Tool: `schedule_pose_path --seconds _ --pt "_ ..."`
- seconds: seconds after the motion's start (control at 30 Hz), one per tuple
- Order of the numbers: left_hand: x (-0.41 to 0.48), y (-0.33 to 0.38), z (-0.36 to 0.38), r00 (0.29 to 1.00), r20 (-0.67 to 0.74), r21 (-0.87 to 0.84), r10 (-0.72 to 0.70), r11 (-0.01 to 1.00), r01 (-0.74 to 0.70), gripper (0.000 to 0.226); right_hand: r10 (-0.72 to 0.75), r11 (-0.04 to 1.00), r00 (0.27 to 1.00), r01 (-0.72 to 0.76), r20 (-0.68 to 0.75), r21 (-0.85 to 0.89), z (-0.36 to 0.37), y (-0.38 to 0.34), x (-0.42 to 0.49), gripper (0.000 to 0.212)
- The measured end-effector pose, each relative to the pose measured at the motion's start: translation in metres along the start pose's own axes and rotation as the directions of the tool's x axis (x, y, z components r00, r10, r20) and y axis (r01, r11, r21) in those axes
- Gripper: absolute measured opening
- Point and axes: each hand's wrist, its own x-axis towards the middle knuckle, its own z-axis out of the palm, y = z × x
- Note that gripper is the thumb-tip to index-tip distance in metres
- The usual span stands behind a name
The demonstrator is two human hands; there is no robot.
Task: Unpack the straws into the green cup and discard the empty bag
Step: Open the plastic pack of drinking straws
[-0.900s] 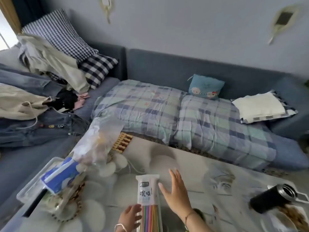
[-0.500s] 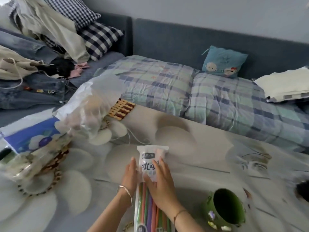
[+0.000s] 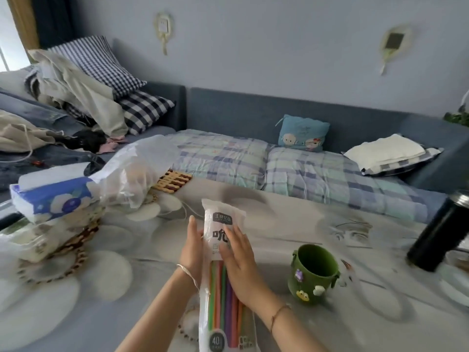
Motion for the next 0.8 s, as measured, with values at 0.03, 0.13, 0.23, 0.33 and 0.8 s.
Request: schedule_pose_path --seconds 0.03,0.13,0.23,0.33,0.8 --pt "-0.014 0.006 0.004 0.999 0.026 -0.005 0.031 1.000 -0.031 0.076 -0.014 1.000 1.000 0.014 -0.013 0.016 -0.005 -0.011 -0.010 0.069" --pt "-0.063 0.025 0.018 0.993 0.057 0.022 0.102 0.994 -0.103 0.072 -0.041 0.998 0.998 0.044 -0.050 0.054 -0.022 -0.045 -0.048 0.074" --pt "-0.105 0.045 0.030 0.987 0.078 0.057 0.143 0.987 -0.148 0.072 -0.077 0.991 0.994 0.085 -0.080 0.105 -0.043 -0.079 -0.082 0.073" --pt "-0.136 0.061 0.038 0.973 0.124 0.055 0.194 0.978 -0.201 0.074 -0.092 0.976 0.992 0.108 -0.090 0.192 -0.062 -0.107 -0.110 0.068" --pt "-0.219 0.065 0.065 0.941 0.260 0.245 0.217 0.928 -0.282 0.041 -0.062 0.932 0.989 0.106 -0.137 0.348 -0.102 -0.127 -0.202 0.036"
